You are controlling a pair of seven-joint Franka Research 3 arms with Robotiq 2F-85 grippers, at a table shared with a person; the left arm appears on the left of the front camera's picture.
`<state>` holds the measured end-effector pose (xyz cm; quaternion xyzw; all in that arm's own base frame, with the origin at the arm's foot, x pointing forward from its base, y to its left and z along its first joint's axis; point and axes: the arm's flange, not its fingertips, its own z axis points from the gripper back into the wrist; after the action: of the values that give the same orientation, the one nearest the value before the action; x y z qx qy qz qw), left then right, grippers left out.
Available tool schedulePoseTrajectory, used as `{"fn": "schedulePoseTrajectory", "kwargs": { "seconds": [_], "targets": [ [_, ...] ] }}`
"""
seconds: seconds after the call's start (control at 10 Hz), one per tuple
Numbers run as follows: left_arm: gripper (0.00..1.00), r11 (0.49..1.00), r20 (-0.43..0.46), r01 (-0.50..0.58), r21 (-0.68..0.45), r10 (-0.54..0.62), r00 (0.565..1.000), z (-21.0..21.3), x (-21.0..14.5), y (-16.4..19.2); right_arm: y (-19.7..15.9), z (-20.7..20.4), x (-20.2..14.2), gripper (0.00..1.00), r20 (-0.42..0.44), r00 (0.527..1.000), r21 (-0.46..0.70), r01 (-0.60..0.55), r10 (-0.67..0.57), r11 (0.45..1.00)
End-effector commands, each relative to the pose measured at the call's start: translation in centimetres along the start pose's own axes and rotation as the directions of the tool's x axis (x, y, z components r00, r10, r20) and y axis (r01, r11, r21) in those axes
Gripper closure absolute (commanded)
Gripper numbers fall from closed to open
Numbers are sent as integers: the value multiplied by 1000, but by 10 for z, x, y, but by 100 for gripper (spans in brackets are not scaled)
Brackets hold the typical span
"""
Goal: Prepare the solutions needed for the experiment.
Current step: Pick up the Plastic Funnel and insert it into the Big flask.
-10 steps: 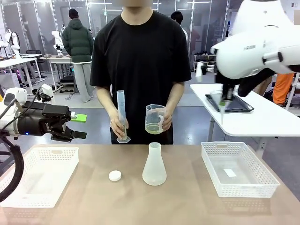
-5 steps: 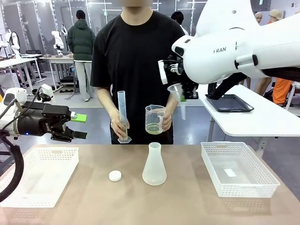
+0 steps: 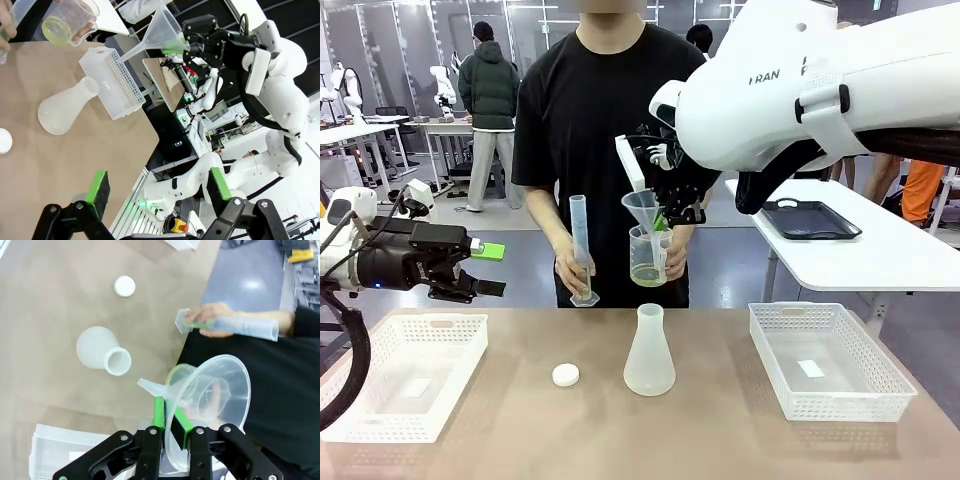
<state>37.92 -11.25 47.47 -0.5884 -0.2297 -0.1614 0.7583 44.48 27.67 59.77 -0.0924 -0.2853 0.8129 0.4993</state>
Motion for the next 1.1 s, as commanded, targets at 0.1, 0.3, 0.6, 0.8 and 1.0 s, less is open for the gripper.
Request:
{"fn": "schedulePoseTrajectory", "kwargs": {
  "seconds": [0.1,0.3,0.6,0.8,1.0],
  "targets": [
    [0,1000,15,-17,-22,17,1000,-3,2,-2,18,1,-2,93,57,997,19,-56,54,998],
    [0,1000,15,-17,-22,17,1000,-3,2,-2,16,-2,-4,93,34,999,31,-20,19,999],
    [0,1000,15,-17,-22,17,1000,-3,2,-2,12,-3,4,93,34,998,18,-44,43,999],
    [0,1000,15,-17,-22,17,1000,-3,2,-2,12,-3,4,93,34,998,18,-44,43,999],
    [0,1000,15,-17,-22,17,1000,-3,2,-2,13,-9,6,93,38,997,34,-63,62,997]
  ]
}}
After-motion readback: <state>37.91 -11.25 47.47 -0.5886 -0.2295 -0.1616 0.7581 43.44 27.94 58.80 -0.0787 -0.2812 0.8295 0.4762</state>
